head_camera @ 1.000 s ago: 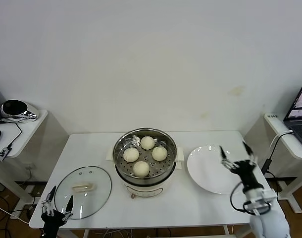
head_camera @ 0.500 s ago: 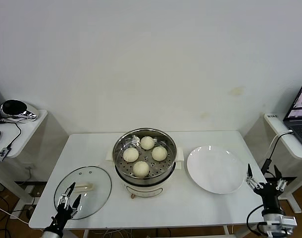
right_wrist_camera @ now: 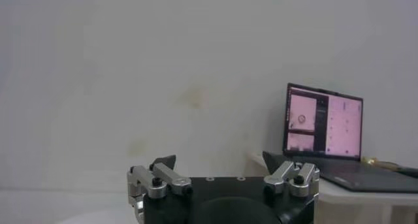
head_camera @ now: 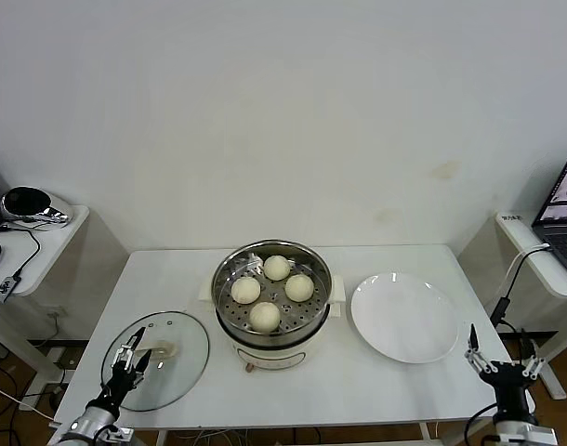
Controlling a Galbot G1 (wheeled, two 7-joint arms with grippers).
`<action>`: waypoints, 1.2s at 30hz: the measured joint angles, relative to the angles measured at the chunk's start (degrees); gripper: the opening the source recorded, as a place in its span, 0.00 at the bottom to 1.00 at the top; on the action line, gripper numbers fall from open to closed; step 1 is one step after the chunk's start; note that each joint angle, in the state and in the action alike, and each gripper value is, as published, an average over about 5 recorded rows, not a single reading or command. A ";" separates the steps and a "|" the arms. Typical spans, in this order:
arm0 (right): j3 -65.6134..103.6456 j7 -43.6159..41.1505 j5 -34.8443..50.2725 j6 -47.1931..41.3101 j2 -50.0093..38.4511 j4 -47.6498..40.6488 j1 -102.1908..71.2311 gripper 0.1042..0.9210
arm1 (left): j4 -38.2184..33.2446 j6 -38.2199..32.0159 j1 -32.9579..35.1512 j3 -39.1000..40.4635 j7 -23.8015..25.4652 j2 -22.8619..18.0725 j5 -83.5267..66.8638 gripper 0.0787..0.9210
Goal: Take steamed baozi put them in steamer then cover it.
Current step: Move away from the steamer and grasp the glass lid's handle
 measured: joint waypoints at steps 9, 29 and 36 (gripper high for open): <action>-0.10 0.14 -0.79 0.81 0.56 -0.57 -0.67 0.88 | 3.22 -0.32 -4.40 1.36 0.76 -0.52 -0.15 0.86; -1.08 0.37 -1.45 1.19 0.80 -1.68 -0.59 0.88 | 7.25 -0.87 -6.43 2.21 1.41 -1.27 -4.21 0.19; -1.67 0.37 -1.81 1.36 0.50 -1.70 -0.48 0.88 | 4.39 0.62 -3.87 1.22 -0.53 -0.68 -7.72 0.07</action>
